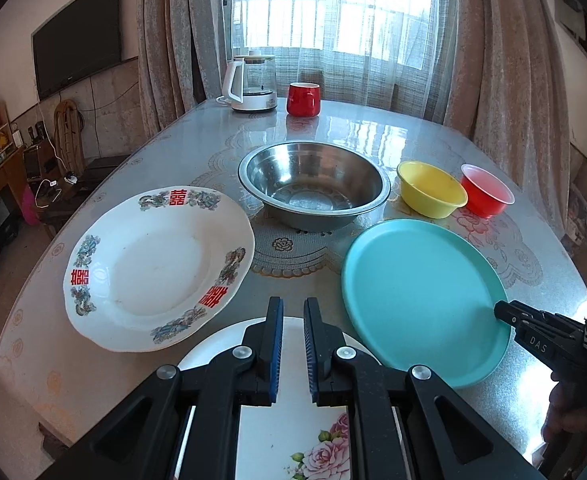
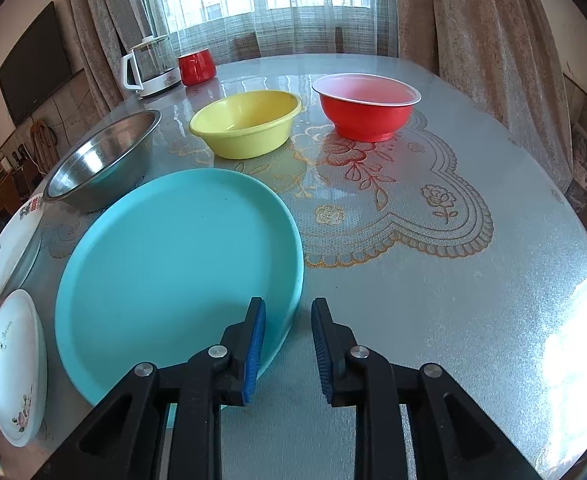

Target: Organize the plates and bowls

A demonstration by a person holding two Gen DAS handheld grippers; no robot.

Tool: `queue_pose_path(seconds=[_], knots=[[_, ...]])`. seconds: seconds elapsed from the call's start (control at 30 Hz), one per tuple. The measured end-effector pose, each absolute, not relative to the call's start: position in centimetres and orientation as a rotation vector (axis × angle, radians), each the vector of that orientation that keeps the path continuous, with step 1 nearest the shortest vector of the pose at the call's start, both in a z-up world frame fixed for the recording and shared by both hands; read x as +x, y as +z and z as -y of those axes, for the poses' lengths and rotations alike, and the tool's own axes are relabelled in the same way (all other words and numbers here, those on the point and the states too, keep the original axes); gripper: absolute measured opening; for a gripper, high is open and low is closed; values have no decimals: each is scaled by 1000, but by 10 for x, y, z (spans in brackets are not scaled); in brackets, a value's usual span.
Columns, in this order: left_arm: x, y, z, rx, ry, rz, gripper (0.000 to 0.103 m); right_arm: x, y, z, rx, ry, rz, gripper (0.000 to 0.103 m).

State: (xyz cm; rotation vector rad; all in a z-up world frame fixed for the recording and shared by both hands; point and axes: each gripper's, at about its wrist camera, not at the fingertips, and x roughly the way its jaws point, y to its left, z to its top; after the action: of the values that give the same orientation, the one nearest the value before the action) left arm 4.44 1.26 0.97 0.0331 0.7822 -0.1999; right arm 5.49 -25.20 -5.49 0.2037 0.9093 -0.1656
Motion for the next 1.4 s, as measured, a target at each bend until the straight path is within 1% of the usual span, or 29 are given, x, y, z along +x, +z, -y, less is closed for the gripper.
queue_pose_path(seconds=[0.17,0.23,0.4,0.5,0.63,0.73,1.03,1.23,1.4], knots=[[36,5,-35,-24,-191,-802,11,54,-55,247,203,-135,-911,25],[32,5,-48,-43,-174,-795,11,55,-55,242,177,-136,-906,26],[22,6,-96,-108,-124,-756,11,55,-54,246,219,-138,-911,27],[16,4,-127,-145,-88,-742,12,48,-46,249,239,-141,-855,31],[5,-4,-149,-170,-88,-718,16,44,-31,244,244,-90,-799,32],[-4,-12,-153,-160,-108,-719,20,43,-26,233,265,9,-789,32],[-13,-23,-145,-205,-202,-762,20,37,-27,162,256,442,-852,32],[-6,-36,-139,-237,-230,-827,20,37,-38,135,237,528,-908,32],[-6,-37,-130,-234,-262,-814,20,37,-49,118,206,544,-947,32]])
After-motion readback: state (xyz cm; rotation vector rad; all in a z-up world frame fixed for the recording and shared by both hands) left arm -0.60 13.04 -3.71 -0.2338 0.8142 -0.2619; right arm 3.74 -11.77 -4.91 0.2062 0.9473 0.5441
